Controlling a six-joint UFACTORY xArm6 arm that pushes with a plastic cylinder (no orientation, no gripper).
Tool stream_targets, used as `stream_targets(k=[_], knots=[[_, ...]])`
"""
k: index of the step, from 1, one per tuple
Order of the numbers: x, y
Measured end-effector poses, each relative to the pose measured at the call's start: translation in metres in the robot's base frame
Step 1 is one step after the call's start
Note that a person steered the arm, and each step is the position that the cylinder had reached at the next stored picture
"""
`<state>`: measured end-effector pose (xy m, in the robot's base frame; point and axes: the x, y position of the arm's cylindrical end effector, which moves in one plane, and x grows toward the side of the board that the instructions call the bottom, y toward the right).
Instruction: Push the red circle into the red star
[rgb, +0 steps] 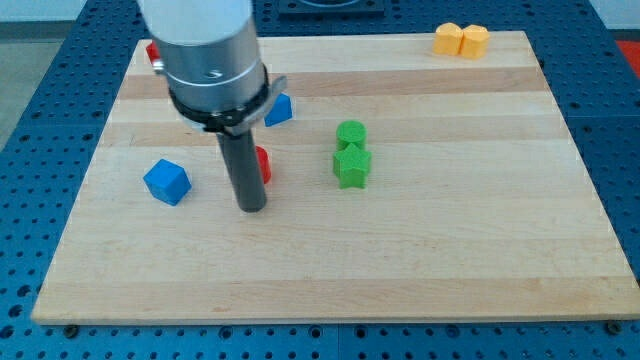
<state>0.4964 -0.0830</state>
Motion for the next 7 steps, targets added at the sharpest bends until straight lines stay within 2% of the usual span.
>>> stream_targets(k=[1, 2, 3, 5, 7], knots=[[-0.018, 0.006], [-0.052, -0.011], [-0.078, -0.043], [-0.101, -0.098], [-0.152, -0.164]])
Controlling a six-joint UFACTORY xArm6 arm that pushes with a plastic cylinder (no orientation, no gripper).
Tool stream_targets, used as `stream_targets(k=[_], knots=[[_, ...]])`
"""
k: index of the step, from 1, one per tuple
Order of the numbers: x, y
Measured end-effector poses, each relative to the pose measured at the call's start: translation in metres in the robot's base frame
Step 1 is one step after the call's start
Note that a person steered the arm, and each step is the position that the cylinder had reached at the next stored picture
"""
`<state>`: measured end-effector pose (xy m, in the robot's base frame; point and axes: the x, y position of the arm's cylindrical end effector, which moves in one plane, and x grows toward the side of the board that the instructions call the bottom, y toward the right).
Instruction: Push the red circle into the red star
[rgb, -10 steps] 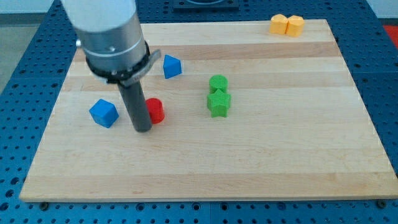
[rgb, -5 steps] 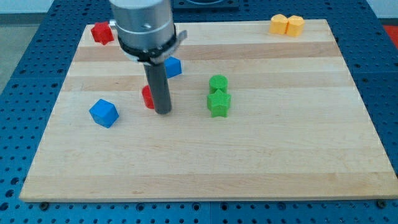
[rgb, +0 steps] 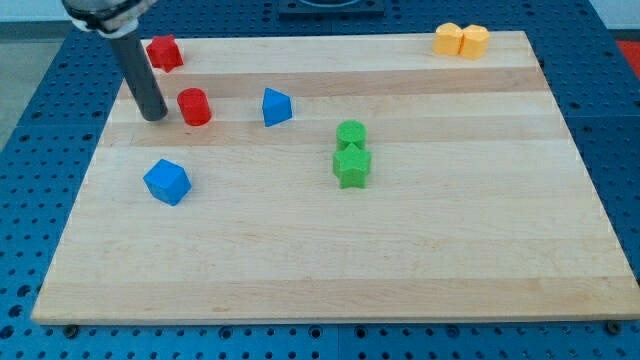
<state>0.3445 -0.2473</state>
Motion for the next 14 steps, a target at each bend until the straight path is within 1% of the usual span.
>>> stream_targets(k=[1, 2, 4, 6, 7, 9, 10, 11, 12, 13, 14], knots=[[0.014, -0.003], [0.018, 0.001], [0.023, 0.030], [0.023, 0.084], [-0.003, 0.084], [-0.076, 0.075], [-0.085, 0.075], [-0.085, 0.098], [-0.098, 0.136], [-0.130, 0.147], [-0.138, 0.124]])
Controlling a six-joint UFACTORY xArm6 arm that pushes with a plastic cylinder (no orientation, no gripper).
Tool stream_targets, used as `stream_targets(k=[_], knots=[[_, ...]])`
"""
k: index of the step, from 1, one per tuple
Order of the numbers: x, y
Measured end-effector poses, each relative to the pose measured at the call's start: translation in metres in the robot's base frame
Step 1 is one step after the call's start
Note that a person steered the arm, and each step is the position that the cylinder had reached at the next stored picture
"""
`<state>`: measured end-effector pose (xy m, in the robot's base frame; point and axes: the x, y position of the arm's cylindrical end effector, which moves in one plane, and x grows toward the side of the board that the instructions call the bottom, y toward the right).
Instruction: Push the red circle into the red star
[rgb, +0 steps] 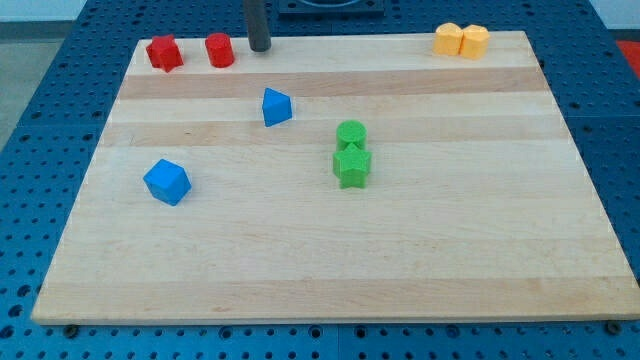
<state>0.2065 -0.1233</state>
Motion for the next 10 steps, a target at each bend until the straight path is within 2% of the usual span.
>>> stream_targets(k=[2, 6, 10], knots=[[0.019, -0.037], [0.035, -0.028], [0.035, -0.079]])
